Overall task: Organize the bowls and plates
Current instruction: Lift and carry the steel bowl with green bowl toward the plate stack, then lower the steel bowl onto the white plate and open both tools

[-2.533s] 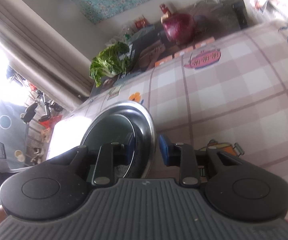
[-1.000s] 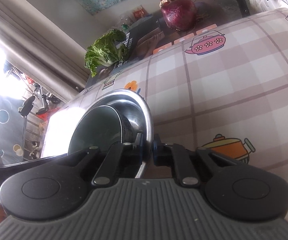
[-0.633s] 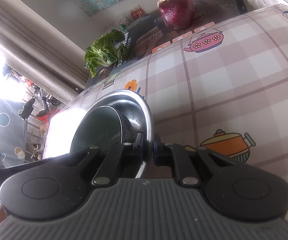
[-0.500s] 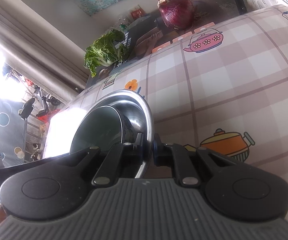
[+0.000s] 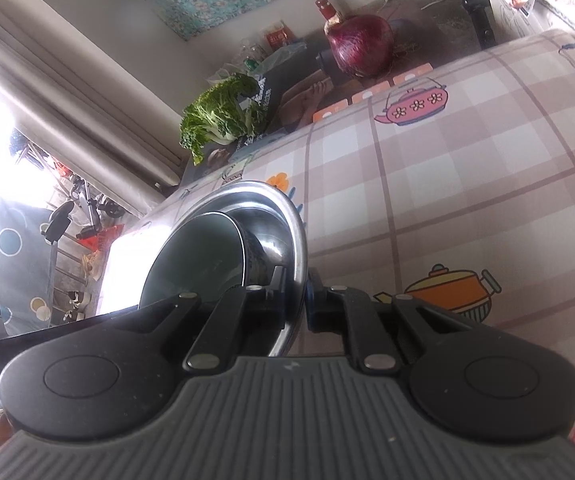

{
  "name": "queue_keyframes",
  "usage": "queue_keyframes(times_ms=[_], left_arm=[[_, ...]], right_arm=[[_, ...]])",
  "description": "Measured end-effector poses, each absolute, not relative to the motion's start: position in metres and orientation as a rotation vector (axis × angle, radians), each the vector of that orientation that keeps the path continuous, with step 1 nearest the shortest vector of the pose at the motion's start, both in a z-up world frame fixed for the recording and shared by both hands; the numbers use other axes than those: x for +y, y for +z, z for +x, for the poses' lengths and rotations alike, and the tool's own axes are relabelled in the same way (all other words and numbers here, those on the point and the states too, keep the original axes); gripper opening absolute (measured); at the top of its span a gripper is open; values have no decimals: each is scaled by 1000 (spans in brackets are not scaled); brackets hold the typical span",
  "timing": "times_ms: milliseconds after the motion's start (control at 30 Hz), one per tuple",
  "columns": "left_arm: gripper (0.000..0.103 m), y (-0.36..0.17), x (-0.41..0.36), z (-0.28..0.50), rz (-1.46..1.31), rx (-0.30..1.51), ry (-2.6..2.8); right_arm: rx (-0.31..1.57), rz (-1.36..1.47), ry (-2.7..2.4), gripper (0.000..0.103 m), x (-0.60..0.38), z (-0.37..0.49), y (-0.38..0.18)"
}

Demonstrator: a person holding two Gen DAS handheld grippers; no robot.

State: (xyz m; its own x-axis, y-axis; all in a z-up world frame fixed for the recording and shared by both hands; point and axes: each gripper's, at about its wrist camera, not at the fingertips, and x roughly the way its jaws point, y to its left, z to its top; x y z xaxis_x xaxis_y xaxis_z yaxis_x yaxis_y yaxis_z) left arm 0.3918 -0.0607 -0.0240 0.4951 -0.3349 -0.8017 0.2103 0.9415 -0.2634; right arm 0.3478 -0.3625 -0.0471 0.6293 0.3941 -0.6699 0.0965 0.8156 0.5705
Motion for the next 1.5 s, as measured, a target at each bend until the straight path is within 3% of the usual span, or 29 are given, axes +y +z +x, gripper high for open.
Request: queue_keyframes(times_ms=[567,900,1367,1500], left_arm=[[14,29,-23,296,-177,924,-295],[14,2,15,228,-210,960,-225],[15,-27,29,210,-202,965,-187],[23,-18,31,196,-204,921,-204]], right_arm=[[855,608,242,10,-334,271,4],[960,595,292,11,-291,211,-27],[944,421,250,13,-254,191,-45],[924,385,236,16,-252,187,-37]])
